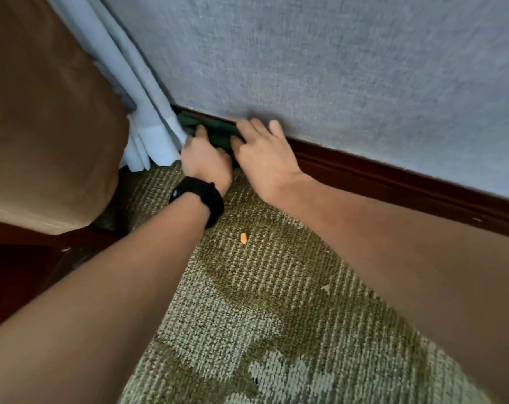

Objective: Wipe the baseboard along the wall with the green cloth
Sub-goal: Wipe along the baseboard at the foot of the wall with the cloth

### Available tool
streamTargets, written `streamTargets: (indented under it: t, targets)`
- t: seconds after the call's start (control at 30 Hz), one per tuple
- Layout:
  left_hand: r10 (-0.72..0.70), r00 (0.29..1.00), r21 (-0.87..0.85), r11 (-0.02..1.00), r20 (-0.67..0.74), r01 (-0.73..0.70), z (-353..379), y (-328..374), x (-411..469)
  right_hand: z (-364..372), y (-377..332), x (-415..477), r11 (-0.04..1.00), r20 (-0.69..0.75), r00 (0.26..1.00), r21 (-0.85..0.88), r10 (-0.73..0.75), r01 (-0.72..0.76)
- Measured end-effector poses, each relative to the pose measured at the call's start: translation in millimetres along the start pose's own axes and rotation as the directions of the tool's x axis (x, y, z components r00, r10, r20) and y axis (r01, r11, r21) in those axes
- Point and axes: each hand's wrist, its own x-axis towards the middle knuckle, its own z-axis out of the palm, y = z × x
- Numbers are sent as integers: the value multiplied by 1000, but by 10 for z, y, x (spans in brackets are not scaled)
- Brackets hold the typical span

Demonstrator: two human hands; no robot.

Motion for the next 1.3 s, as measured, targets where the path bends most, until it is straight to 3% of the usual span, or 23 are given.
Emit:
streamTargets:
  t: [0.37, 0.6, 0.8, 0.97, 1.03, 1.13, 1.2, 1.3]
  targets:
    - [161, 983, 20, 986, 83, -163, 270, 604, -752, -20, 647, -970, 993, 34, 998, -106, 55, -51]
    - [423, 899, -28, 906, 110, -423, 602, 1011, -1392, -157, 1211, -1833, 972, -72, 994, -215, 78, -92]
    - [670, 687, 46, 706, 282, -707, 842, 1335, -1855, -194, 1700, -2585, 962, -56, 986, -215, 160, -168]
    - [793, 520, 259, 455, 318, -852, 830, 1591, -2048, -186, 1838, -2904, 946, -115, 957, -160, 265, -281]
    - [830, 495, 348, 398, 257, -849, 754, 1593, -1997, -140, 1780, -2896, 938, -161, 939, -118, 305, -325]
    - [841, 510, 309, 444, 180, -841, 654, 1537, -1841, -103, 1673, -2819, 936, -179, 924, -31, 339, -350]
    - [924, 365, 296, 319, 112, -900, 615, 1442, -1763, -84, 1642, -2768, 959, -199, 939, 26, 282, -282]
    - [972, 103, 303, 35, 211, -952, 687, 1351, -1759, -22, 1665, -2759, 979, -198, 959, 5, 201, -204]
